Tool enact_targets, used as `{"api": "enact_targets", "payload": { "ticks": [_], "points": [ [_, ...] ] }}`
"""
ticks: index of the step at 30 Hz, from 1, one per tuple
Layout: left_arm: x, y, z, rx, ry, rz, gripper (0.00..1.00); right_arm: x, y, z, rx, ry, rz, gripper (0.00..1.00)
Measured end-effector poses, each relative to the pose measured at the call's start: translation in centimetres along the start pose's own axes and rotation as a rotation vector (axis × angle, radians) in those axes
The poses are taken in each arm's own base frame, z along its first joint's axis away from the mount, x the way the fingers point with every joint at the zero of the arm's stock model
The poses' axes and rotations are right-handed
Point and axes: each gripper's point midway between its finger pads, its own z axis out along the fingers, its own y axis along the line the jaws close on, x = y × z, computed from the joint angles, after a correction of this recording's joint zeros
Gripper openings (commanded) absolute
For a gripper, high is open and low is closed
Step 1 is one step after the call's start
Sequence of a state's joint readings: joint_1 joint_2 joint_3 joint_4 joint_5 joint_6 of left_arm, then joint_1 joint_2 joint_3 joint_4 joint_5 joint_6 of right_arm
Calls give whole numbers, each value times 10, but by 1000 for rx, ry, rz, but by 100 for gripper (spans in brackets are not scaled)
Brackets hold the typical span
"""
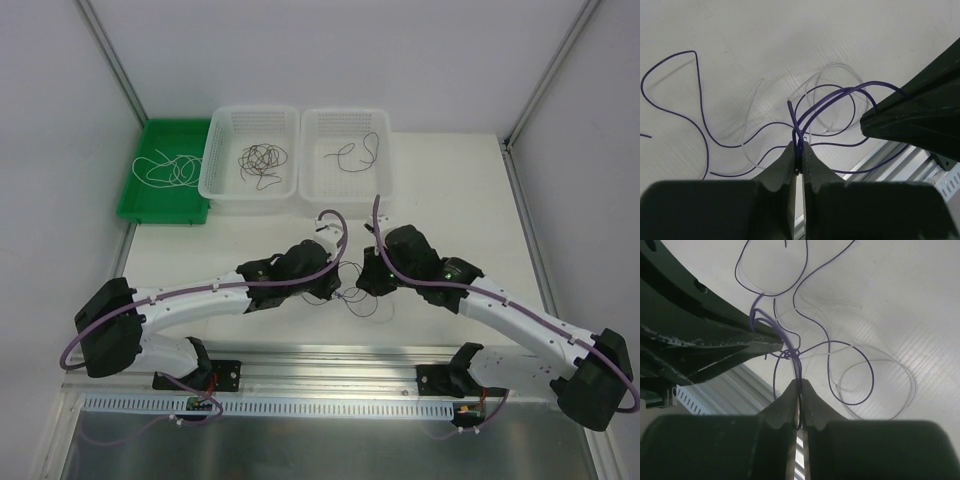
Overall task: Untangle the cables
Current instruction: Untie the cable.
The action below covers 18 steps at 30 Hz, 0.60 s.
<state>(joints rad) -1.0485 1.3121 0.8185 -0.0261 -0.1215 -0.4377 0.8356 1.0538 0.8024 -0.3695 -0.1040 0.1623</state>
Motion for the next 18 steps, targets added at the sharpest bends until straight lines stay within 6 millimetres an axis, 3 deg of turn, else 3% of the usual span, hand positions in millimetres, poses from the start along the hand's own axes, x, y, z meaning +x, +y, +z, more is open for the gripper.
{"api": "enact_targets", "payload": {
  "ticks": [2,3,7,13,15,18],
  "points": [
    [0,2,4,-18,-4,-12,0,0,-3,1,18,-1,5,18],
    [0,3,5,-26,-6,-21,0,-1,-5,2,32,-6,8,29],
    [-5,11,6,-72,-41,-84,0,-10,-23,-3,132,-75,34,42],
    [2,45,1,-140,-60,-293,0,-14,-38,-28,174,-230,72,47],
    [5,55,2,-161,-55,-353,0,-14,-38,-30,167,-252,72,46],
    [7,52,2,-146,-42,-402,0,-13,-38,-22,150,-258,62,44]
  ]
}}
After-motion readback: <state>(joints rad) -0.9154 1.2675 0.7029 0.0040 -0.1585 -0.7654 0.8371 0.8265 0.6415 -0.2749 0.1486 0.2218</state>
